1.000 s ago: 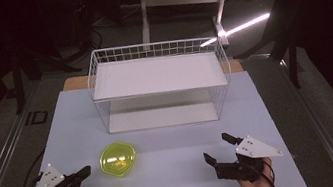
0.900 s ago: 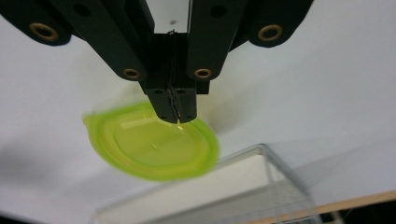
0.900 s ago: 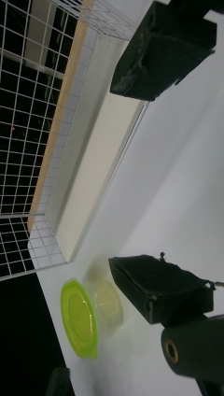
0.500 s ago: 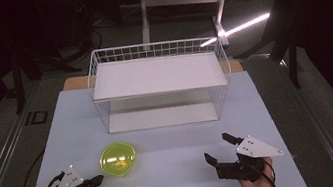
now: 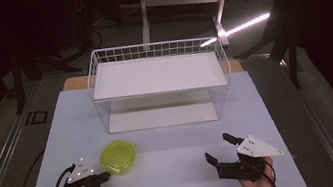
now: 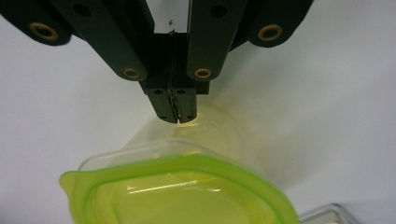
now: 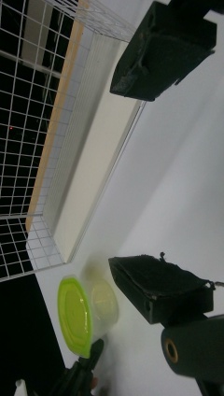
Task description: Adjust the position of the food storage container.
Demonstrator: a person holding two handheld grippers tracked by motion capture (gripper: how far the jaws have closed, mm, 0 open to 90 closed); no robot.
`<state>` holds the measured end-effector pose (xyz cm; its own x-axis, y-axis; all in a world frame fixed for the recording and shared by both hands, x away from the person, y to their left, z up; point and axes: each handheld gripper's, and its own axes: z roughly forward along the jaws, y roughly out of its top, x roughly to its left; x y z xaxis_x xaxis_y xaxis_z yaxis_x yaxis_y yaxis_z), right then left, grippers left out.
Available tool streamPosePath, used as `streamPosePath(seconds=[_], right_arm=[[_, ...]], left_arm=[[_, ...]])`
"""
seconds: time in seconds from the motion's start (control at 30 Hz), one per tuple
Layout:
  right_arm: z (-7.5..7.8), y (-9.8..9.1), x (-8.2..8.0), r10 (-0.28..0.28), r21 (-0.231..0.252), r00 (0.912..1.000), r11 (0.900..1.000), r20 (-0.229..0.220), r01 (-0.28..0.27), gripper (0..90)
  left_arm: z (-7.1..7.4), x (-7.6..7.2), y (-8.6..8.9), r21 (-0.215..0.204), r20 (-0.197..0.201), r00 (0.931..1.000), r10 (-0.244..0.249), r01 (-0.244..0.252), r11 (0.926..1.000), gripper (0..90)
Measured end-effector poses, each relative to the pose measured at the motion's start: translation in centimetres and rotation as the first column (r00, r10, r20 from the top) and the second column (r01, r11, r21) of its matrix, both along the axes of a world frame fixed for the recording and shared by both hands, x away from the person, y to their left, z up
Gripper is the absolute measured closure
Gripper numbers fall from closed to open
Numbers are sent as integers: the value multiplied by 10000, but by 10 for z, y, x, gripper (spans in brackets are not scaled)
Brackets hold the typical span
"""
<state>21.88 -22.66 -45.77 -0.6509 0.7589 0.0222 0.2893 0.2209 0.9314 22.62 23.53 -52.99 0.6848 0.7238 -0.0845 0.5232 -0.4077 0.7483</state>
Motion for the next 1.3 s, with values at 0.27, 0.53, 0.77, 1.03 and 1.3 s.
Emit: streamPosePath(seconds=[0.27,0.53,0.77,1.03,1.3], right_arm=[[-1,1,0,22,-98,10000,9999,10,-22,144],[-2,1,0,88,-108,10000,9999,-11,-89,144],[-2,3,0,127,-173,9999,9998,25,-127,145],[-4,4,1,207,-273,9998,9994,-19,-208,145],[-5,2,1,228,-318,9997,9992,-7,-228,145]], left_arm=[[0,23,2,229,-97,9936,1123,-1120,9934,900],[0,26,6,-221,-30,9834,1814,-1814,9832,900],[2,36,1,-419,-12,9794,2018,-2017,9786,900],[-2,58,-27,-621,-290,9871,1577,-1593,9853,900],[-5,72,-71,-292,-323,9957,866,-875,9957,900]])
